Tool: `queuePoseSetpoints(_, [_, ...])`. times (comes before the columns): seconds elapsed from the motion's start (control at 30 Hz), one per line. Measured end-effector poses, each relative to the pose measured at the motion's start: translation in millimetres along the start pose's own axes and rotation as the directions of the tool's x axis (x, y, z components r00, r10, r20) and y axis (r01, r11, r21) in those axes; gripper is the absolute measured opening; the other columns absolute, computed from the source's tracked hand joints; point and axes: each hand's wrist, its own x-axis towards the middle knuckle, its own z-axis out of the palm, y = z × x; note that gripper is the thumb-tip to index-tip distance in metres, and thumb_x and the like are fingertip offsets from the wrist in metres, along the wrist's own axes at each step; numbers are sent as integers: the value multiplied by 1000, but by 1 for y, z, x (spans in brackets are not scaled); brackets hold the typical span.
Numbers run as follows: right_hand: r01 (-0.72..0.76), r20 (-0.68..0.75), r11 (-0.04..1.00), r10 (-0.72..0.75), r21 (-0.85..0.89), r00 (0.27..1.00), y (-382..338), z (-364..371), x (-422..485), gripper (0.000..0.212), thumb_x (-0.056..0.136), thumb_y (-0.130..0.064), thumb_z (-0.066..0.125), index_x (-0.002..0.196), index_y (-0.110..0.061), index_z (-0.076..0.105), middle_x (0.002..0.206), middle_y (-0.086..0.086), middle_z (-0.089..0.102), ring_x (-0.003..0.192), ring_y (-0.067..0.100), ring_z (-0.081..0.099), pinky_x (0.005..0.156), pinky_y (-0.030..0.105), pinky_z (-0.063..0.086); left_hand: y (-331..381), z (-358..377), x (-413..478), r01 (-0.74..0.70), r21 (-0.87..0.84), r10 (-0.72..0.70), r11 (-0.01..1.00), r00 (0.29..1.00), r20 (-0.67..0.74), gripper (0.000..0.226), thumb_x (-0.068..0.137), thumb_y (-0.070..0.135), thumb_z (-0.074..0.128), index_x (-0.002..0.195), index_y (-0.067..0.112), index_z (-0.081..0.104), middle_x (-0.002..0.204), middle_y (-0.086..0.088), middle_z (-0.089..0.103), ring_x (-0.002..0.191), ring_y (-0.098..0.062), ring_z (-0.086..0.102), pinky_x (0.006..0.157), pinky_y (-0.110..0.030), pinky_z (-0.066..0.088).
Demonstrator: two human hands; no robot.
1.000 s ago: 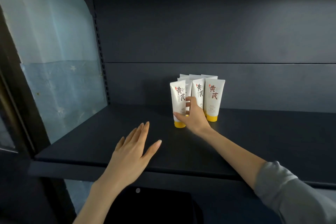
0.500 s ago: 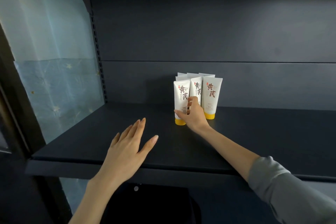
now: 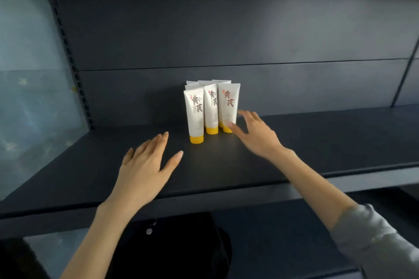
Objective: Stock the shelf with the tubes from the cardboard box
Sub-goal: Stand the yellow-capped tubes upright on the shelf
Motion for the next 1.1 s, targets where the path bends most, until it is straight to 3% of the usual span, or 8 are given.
queuePoseSetpoints(0.1, [-14,-32,982,8,-187,999,15,-23,-32,71,92,-64,30,147,-20,26,153,1,30,140,21,29,112,48,25,5,3,4,-41,19,41,999,999,18,72,90,62,18,152,26,8,158,4,20,144,-15,19,118,-43,16])
queuePoseSetpoints(0.17, [-43,-43,962,33,-269,999,25,-36,-55,73,91,-64,28,149,-20,22,156,0,25,144,20,20,116,48,15,11,6,5,-63,16,62,998,998,33,72,90,62,17,152,26,9,158,4,19,144,-16,19,117,-43,16])
queuePoseSetpoints(0.4, [-164,-87,896,141,-412,986,62,-72,-127,78,87,-69,23,151,-24,15,158,-5,17,147,16,7,117,48,6,48,17,2,-177,-21,177,984,984,29,71,90,61,21,150,23,21,156,5,26,143,-17,24,115,-47,19])
queuePoseSetpoints(0.6, [-268,-151,856,223,-443,963,107,-107,-179,83,83,-74,21,151,-27,16,158,-5,17,147,16,9,116,51,9,86,24,-3,-220,19,219,975,975,42,70,91,59,24,151,23,21,157,3,24,144,-18,20,115,-48,16])
queuePoseSetpoints(0.83, [-355,-168,829,313,-432,935,160,-151,-237,84,81,-75,17,151,-28,15,158,-4,16,146,19,10,117,52,7,168,33,-35,-295,-8,295,955,955,-15,66,91,55,32,145,17,36,150,-5,39,138,-25,34,111,-53,24])
queuePoseSetpoints(0.97, [-409,-160,807,378,-426,912,196,-174,-283,85,81,-75,18,151,-27,15,159,-4,15,147,19,9,118,52,7,223,47,-65,-396,20,396,918,918,2,73,91,62,20,145,16,36,150,-7,39,137,-27,36,110,-56,24])
queuePoseSetpoints(1.1, [-461,-159,775,437,-433,885,230,-193,-325,87,80,-76,17,151,-28,15,159,-3,15,147,19,10,118,52,10,276,66,-96,-494,-2,494,869,869,39,71,89,56,23,141,12,42,145,-12,45,132,-32,44,106,-58,31])
